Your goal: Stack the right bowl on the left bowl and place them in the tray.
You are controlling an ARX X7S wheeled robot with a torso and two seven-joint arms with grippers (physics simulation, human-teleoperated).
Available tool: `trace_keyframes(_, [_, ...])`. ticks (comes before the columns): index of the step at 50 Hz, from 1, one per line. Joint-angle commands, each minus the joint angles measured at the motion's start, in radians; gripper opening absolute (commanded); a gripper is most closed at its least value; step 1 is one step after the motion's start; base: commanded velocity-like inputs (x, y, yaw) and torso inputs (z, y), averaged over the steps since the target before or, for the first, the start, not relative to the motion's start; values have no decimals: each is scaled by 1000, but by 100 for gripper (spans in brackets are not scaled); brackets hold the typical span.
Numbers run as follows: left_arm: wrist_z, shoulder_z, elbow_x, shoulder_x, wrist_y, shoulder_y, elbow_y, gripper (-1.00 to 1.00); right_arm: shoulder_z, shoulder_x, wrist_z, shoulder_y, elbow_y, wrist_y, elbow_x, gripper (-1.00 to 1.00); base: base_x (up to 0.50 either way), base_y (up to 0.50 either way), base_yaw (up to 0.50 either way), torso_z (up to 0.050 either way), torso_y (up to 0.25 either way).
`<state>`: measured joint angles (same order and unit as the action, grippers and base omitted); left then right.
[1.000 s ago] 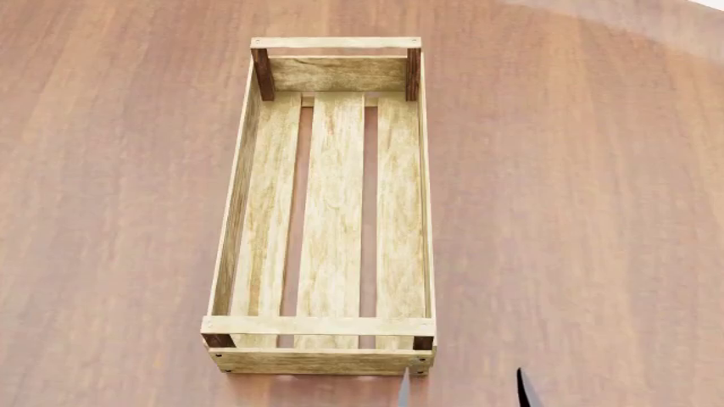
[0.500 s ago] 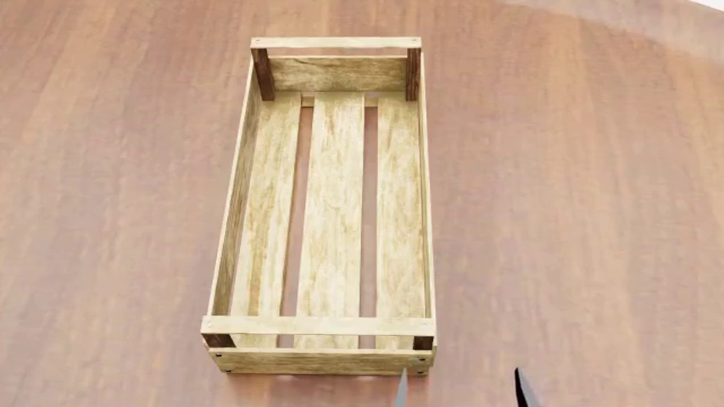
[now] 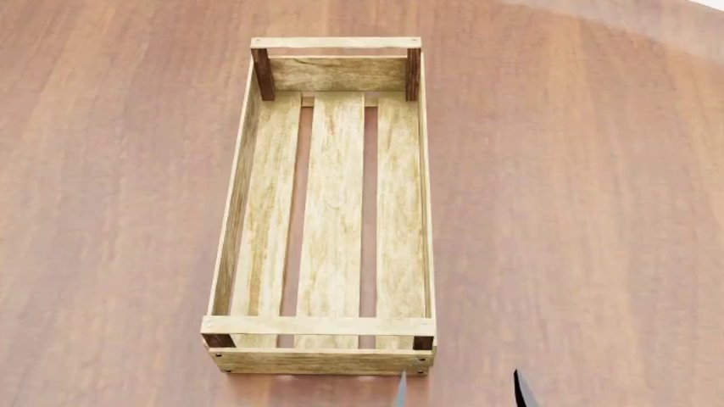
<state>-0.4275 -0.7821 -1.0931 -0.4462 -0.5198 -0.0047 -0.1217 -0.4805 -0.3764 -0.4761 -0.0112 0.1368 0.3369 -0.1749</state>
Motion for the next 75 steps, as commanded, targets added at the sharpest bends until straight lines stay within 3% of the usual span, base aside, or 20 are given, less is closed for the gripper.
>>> trace_keyframes(1, [19,-26,11,21,9,-7,-47,100,14,16,21,-1,-1,-2,23,100,0,0,0,0,0])
trace_keyframes(75, [-8,56,50,-21,-25,-118,-217,100,-8,11,15,10,-25,-3,25,100,0,0,0,0,0])
